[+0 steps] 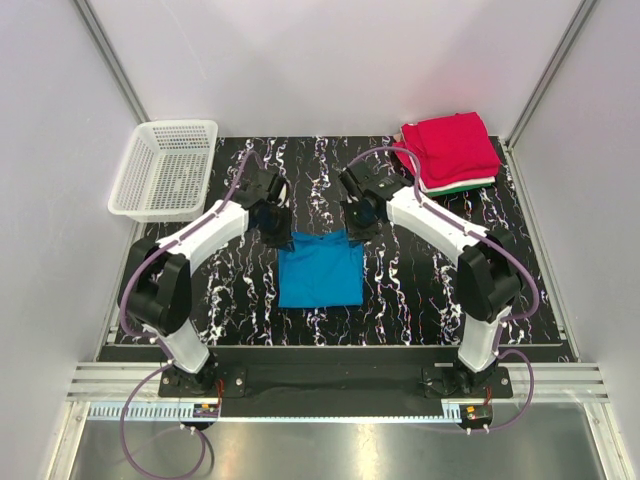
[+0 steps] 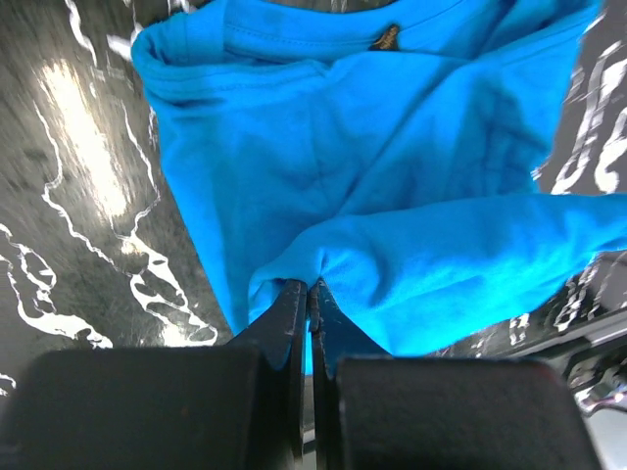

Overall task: Fold and stack the t-shirts
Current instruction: Fold the tshirt

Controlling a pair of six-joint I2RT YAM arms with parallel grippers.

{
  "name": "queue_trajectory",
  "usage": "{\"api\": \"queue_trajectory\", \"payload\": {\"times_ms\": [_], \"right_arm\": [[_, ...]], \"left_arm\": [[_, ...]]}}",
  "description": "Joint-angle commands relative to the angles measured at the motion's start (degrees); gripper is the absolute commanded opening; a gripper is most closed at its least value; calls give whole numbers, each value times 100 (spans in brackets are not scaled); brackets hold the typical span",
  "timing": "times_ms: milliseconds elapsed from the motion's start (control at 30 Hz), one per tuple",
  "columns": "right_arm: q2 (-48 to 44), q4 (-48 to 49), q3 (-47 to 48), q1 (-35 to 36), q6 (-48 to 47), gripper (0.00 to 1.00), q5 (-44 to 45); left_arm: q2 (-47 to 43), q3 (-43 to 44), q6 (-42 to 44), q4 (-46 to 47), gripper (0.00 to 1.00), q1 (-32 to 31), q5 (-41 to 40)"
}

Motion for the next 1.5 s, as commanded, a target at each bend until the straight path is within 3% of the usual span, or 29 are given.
{"api": "queue_trajectory", "payload": {"times_ms": [0,700,1067,1100,1133,1233,1267,1300,1467], "right_arm": [[-117,-16,395,-133,-244,0,207],[1957,10,2074,-661,-587,0,471],[2818,-157,2874,-872,-613,0,708],[2880,-261,2935,-881,-596,4,708],[2933,-315,3040,-898,-587,16,726],[2978,-491,3181,-942,-552,21,962],[2856,-508,3182,-951,-560,40,1015],[2785,-500,3164,-986,-587,47,1085],[2180,-473,3085,-1153,-675,48,1358]], "left_arm": [[-192,485,-96,162,0,65,-254],[1749,2286,-175,31,0,267,-1072],[2725,3358,-246,-549,0,399,-1424],[2822,3455,-246,-715,8,416,-1397],[2892,3569,-220,-778,14,451,-1249],[2929,3483,-272,-822,27,495,-1203],[2824,3439,-290,-822,36,504,-1238],[2753,3395,-290,-805,45,513,-1274],[2402,3192,-211,-822,45,636,-1485]]}}
